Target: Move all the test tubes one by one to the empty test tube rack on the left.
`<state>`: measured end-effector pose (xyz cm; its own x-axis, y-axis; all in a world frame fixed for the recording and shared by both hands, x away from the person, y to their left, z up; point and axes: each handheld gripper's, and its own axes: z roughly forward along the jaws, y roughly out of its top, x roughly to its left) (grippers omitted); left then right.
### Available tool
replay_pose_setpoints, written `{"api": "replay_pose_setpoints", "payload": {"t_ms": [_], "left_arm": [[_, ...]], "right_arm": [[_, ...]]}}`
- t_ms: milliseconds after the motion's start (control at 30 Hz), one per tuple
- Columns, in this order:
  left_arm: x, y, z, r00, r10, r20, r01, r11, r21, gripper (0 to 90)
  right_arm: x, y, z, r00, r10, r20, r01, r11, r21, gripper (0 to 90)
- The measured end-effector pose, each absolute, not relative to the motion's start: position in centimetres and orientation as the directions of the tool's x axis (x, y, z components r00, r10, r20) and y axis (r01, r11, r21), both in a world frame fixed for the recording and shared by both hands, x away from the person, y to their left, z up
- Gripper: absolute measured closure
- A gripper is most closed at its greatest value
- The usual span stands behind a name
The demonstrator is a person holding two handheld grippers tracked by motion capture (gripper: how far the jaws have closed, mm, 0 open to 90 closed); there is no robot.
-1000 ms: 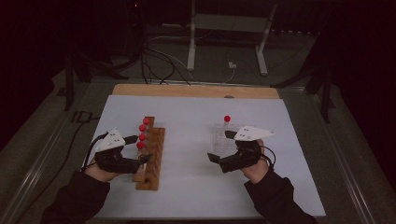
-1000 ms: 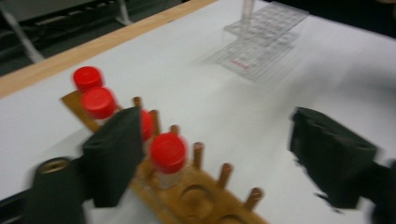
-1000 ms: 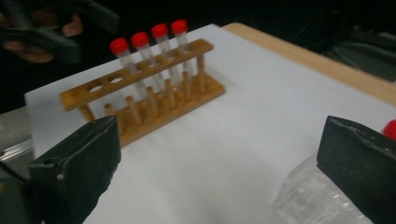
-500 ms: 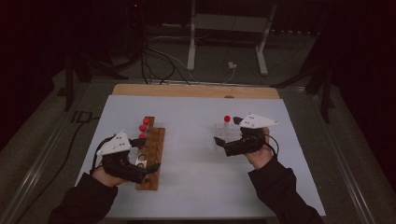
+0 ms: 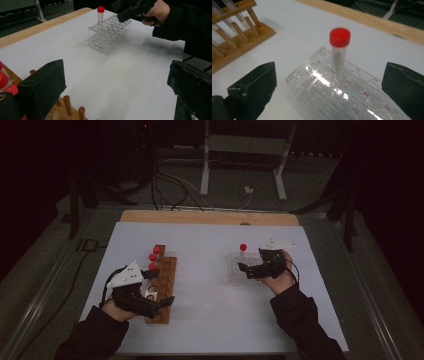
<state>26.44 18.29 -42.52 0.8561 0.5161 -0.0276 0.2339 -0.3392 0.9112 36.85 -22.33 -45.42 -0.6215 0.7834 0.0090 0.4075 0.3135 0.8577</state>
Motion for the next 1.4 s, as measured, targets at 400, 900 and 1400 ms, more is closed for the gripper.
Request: {"api": "replay_pose_setpoints", "payload": {"t_ms": [400, 900, 1400], "left_arm": [[26.5, 18.1, -42.7, 0.858, 0.512, -0.033, 0.240, -0.342, 0.909, 2.5], [26.5, 18.2, -42.7, 0.859, 0.511, -0.032, 0.238, -0.342, 0.909, 2.5], [26.5, 18.2, -42.7, 0.858, 0.514, -0.028, 0.236, -0.344, 0.909, 2.5]], "right_arm": [[37.6, -22.2, -46.4, -0.625, 0.780, 0.025, 0.460, 0.342, 0.819, 10.2], [38.6, -22.0, -46.5, -0.609, 0.793, -0.005, 0.483, 0.376, 0.791, 48.2], [40.3, -21.2, -46.4, -0.612, 0.790, -0.031, 0.482, 0.404, 0.777, 66.3]]}}
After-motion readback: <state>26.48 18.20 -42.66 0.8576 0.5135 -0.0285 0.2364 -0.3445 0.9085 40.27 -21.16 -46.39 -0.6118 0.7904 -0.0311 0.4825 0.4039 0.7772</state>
